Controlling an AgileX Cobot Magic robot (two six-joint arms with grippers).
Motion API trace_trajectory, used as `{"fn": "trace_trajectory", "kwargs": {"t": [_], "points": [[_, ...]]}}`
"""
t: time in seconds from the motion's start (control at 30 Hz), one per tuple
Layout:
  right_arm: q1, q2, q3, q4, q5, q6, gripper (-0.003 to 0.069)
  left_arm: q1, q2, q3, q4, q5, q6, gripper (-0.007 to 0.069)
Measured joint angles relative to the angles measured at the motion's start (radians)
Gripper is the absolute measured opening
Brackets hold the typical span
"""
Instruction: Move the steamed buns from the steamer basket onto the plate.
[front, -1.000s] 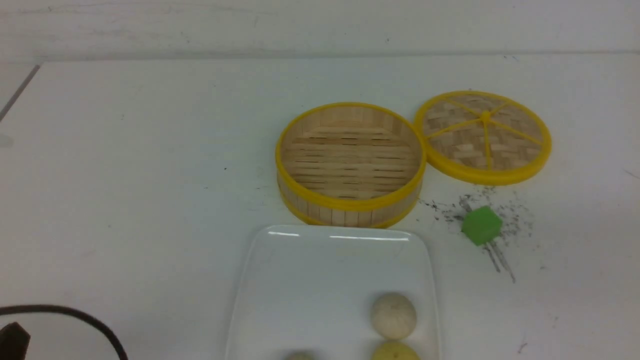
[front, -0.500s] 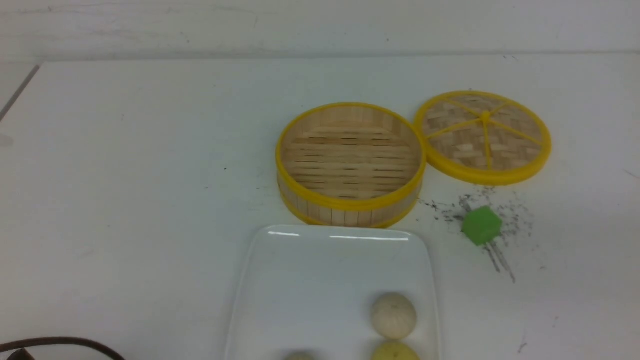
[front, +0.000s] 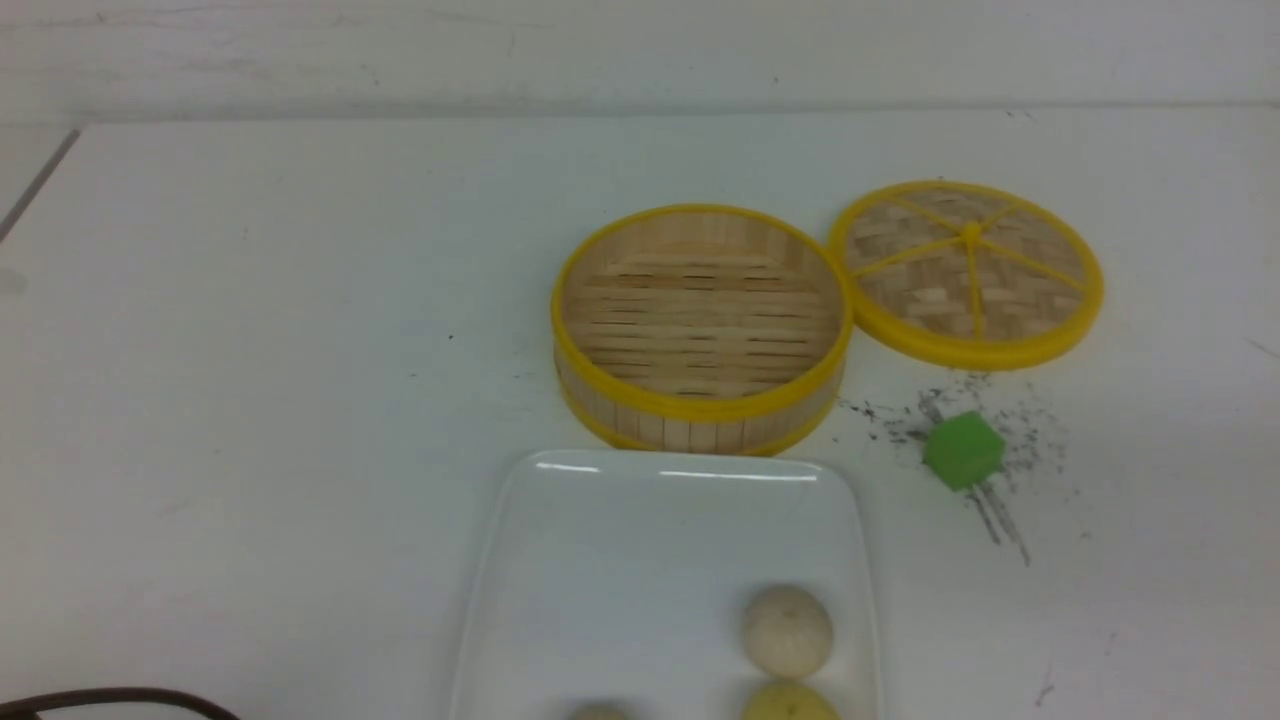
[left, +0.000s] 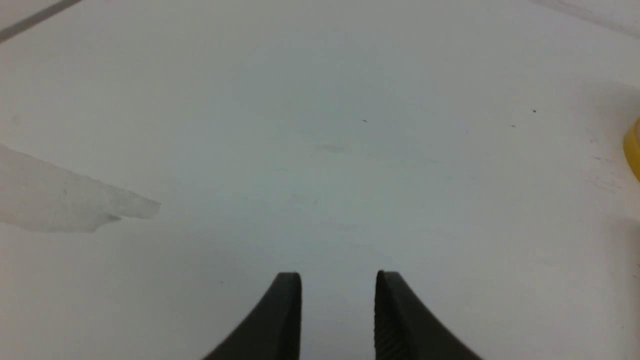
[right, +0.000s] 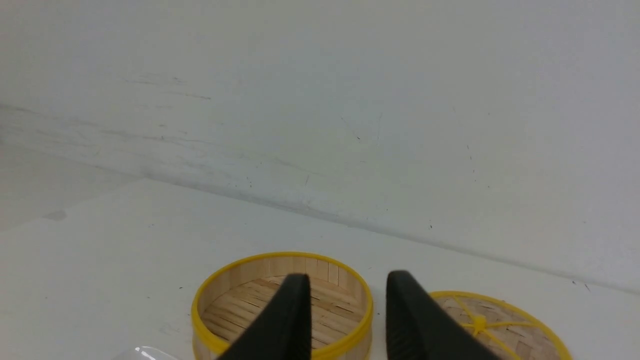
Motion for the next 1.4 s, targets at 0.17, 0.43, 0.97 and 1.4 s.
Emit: {"fn": "trace_trajectory", "kwargs": {"t": [0.17,0.43,0.97,1.4], "points": [[0.0,0.0,0.0,0.0,-0.001,0.0,0.024,0.0,0.0,0.0,0.004,0.002,0.0,0.0242],[0.0,0.0,0.0,0.0,-0.001,0.0,0.024,0.0,0.0,0.0,0.007,0.003,0.0,0.0242],[0.0,0.0,0.0,0.0,-0.001,0.0,0.024,0.0,0.0,-0.001,0.029,0.005,0.0,0.0242],[0.0,0.0,0.0,0.0,-0.001,0.0,0.024,0.0,0.0,-0.001,0.032,0.007,0.0,0.0242]]}}
